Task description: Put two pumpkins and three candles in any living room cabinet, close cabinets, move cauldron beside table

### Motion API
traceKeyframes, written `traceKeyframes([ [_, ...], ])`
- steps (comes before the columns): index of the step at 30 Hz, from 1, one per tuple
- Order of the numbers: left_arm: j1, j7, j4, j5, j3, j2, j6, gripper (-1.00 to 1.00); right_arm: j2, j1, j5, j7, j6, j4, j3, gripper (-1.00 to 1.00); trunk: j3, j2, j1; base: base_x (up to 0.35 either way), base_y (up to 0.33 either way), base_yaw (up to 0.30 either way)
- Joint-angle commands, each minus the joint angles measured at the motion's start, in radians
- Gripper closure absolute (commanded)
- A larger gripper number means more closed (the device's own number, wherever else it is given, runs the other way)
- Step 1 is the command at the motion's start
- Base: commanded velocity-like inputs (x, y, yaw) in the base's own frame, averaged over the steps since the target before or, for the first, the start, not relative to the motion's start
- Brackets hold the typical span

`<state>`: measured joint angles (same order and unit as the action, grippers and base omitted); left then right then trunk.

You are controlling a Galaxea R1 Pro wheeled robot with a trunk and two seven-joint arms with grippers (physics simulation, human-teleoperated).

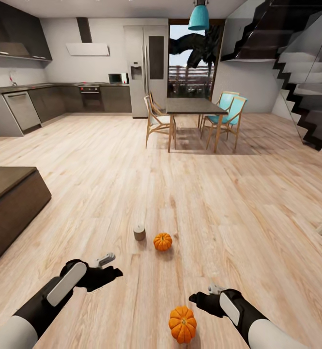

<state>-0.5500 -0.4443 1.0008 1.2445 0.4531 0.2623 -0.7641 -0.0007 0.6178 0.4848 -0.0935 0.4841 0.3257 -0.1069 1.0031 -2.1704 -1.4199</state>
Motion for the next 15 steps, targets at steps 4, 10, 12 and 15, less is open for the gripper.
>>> traceKeyframes([
  [4, 0.000, -0.010, 0.048, 0.067, 0.007, 0.027, -0.015, -1.00, -0.003, 0.000, -0.002, -0.031, 0.005, 0.001, -0.003, -1.00, 0.013, -0.029, -0.015, 0.000, 0.000, 0.000],
  [10, 0.001, -0.011, 0.061, 0.081, 0.014, 0.027, -0.020, -1.00, -0.006, 0.000, -0.002, -0.043, 0.005, 0.000, -0.003, -1.00, 0.032, -0.071, -0.038, 0.000, 0.000, 0.000],
  [12, 0.001, -0.011, 0.062, 0.082, 0.015, 0.026, -0.020, -1.00, -0.006, 0.000, -0.002, -0.042, 0.005, 0.000, -0.003, -1.00, 0.039, -0.085, -0.046, 0.000, 0.000, 0.000],
  [15, 0.001, -0.011, 0.062, 0.082, 0.016, 0.025, -0.021, -1.00, -0.006, 0.000, -0.002, -0.041, 0.005, 0.000, -0.003, -1.00, 0.048, -0.106, -0.057, 0.000, 0.000, 0.000],
])
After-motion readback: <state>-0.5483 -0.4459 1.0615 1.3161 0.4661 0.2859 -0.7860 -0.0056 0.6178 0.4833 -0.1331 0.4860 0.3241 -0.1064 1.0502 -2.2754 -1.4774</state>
